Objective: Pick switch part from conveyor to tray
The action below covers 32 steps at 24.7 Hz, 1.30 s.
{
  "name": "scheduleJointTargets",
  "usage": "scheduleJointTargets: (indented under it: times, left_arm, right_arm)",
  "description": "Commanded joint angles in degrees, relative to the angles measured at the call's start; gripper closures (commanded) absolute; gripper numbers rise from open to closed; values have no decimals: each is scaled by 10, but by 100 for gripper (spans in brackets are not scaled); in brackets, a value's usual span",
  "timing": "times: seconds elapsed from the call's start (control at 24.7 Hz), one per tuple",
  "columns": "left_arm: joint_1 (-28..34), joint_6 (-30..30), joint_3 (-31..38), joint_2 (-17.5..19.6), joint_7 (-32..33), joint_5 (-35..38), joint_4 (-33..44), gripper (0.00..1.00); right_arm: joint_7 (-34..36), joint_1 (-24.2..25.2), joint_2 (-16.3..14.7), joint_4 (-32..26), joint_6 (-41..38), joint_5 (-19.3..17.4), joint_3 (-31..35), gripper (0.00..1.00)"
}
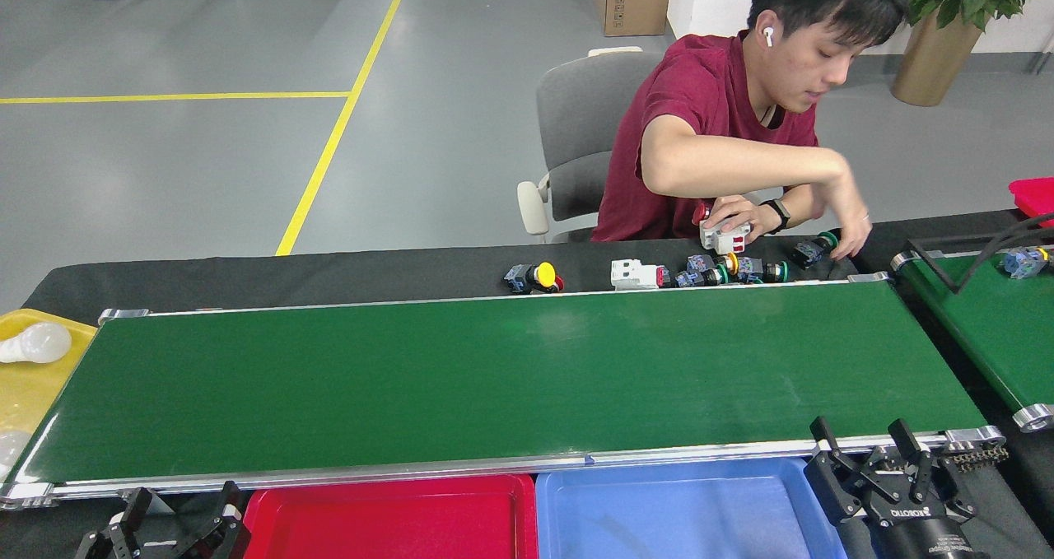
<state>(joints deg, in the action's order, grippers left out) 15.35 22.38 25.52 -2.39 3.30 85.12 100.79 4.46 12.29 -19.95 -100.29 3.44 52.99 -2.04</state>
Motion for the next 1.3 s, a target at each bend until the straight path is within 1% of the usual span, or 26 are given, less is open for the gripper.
scheduleJointTargets:
  times: [0.0,0.28,0.45,0.49,0.69,0.85,1.26]
  left_arm:
    - [-3,-1,-2,3,-2,0,7,0]
    - [-6,-2,1,5,-14,1,5,0]
    - [-4,-2,5,5,-61,-1,5,0]
    - [-3,-2,4,6,-65,0,5,0]
    - [-3,-2,5,10,-65,3,6,0]
    - [-2,-3,5,29,-65,4,5,0]
    - [0,-4,3,30,-65,14,5,0]
  right_arm:
    - [1,-3,-4,-8,-2,0,5,1]
    - [1,-2,-7,-9,-1,0,5,1]
    - [1,-2,-7,-8,1,0,5,1]
    - [1,-2,-7,-8,1,0,5,1]
    - [1,-2,-7,-8,1,0,5,1]
    - [1,-2,-6,-8,1,0,5,1]
    - [2,-2,-6,-8,1,0,5,1]
